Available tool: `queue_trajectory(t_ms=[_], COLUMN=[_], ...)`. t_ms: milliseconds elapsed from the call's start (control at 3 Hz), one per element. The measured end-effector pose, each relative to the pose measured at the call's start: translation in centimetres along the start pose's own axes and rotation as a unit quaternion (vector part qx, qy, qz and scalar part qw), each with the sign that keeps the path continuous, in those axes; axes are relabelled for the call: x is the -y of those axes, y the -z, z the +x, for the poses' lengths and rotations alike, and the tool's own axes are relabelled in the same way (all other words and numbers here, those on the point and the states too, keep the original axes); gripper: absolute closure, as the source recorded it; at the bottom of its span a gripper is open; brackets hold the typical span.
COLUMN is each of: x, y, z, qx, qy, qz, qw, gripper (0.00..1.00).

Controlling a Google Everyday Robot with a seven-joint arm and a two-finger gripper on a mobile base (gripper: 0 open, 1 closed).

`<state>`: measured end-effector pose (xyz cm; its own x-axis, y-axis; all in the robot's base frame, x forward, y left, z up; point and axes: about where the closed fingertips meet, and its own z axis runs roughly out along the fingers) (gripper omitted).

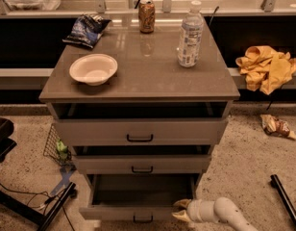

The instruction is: Open bottom drawer

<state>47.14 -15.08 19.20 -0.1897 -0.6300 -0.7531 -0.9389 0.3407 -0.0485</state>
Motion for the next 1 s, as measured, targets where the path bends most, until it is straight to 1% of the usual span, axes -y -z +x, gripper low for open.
queue_trajectory(t_ms=[333,667,1000], x=[0.0,-0.01,-0.61], y=[0.05,0.06,0.02], z=[-0.07,-0.09,-0.14], qx=[0.0,0.0,-0.025], qy=[0.0,0.0,-0.005], qz=[0.0,0.0,-0.011], qw=[1.0,1.0,0.9996], gripper=[0.31,0.54,0.77])
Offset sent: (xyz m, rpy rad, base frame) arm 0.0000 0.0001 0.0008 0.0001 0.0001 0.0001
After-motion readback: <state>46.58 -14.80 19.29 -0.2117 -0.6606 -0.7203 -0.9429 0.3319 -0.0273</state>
